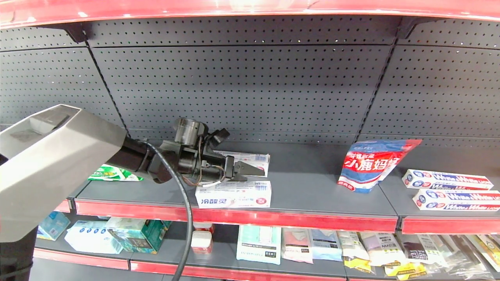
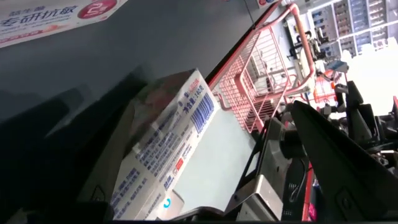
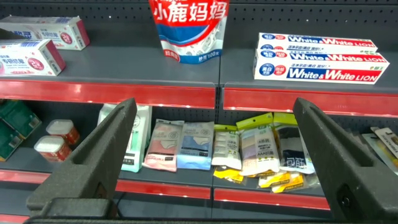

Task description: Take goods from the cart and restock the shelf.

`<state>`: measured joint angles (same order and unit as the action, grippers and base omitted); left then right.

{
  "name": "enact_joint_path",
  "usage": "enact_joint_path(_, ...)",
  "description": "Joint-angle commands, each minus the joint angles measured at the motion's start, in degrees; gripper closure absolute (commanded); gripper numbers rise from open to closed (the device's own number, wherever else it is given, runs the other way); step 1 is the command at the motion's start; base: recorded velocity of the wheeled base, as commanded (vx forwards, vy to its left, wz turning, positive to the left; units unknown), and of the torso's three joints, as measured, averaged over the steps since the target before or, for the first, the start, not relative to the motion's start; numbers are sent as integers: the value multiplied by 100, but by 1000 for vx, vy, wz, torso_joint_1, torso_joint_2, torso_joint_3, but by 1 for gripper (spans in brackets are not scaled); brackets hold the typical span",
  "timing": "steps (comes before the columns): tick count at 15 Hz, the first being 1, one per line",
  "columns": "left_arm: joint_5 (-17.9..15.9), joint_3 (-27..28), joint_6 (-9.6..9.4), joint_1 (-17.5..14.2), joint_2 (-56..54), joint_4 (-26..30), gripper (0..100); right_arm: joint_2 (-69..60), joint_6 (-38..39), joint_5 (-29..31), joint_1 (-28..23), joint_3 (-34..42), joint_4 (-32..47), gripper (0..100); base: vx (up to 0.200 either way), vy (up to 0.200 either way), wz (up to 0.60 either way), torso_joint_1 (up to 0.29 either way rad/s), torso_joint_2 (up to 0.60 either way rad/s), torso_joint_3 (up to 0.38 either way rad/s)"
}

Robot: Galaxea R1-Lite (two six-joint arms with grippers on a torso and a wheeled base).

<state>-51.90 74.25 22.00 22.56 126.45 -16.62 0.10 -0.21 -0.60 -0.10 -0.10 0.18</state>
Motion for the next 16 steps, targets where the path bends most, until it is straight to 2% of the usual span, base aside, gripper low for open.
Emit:
enact_joint_path(1, -5, 81, 6, -24, 116, 0, 0, -1, -6, -2, 1, 10, -1, 0, 0, 0, 0, 0, 0, 0)
enact_joint_path(3, -233, 125, 6, -42, 187, 0, 0, -1, -6, -2, 1, 1, -1, 0, 0, 0, 0, 0, 0, 0)
enact_joint_path(7, -339, 256, 6, -42, 283, 0, 0, 8, 3, -2, 1, 1, -1, 0, 0, 0, 0, 0, 0, 0)
enact_joint_path(16, -348, 538, -3, -59, 477, -17, 0, 8, -6, -2, 1, 1, -1, 0, 0, 0, 0, 0, 0, 0)
